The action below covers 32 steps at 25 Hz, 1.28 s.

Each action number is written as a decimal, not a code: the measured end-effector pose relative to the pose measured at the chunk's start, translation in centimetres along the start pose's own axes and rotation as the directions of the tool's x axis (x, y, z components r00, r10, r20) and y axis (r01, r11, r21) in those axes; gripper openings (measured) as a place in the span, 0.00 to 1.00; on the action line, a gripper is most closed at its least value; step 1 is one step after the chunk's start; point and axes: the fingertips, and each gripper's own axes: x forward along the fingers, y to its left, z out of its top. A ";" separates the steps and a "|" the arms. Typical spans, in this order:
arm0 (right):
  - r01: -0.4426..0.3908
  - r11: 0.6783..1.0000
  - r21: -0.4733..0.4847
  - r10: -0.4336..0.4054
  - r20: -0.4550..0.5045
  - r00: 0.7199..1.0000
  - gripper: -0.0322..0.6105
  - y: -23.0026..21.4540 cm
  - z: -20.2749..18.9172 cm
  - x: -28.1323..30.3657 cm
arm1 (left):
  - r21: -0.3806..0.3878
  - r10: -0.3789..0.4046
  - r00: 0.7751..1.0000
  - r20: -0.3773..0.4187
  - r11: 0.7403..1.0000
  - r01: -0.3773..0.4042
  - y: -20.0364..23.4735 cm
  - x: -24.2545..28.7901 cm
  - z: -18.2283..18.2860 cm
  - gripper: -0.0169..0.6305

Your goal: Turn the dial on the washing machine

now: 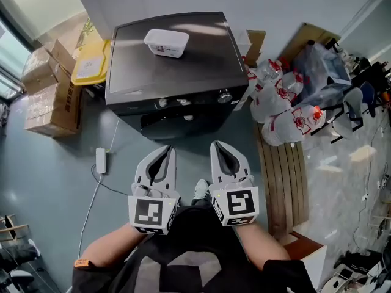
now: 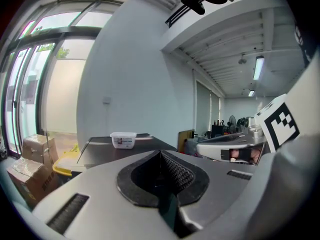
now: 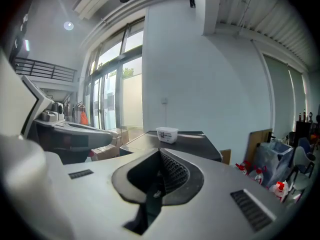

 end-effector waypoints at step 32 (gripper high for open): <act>-0.061 0.997 -0.055 0.066 0.086 0.994 0.07 8.3 4.2 -5.7 | 0.039 0.054 0.998 0.027 0.998 -0.055 1.5 -8.7 -0.2 0.05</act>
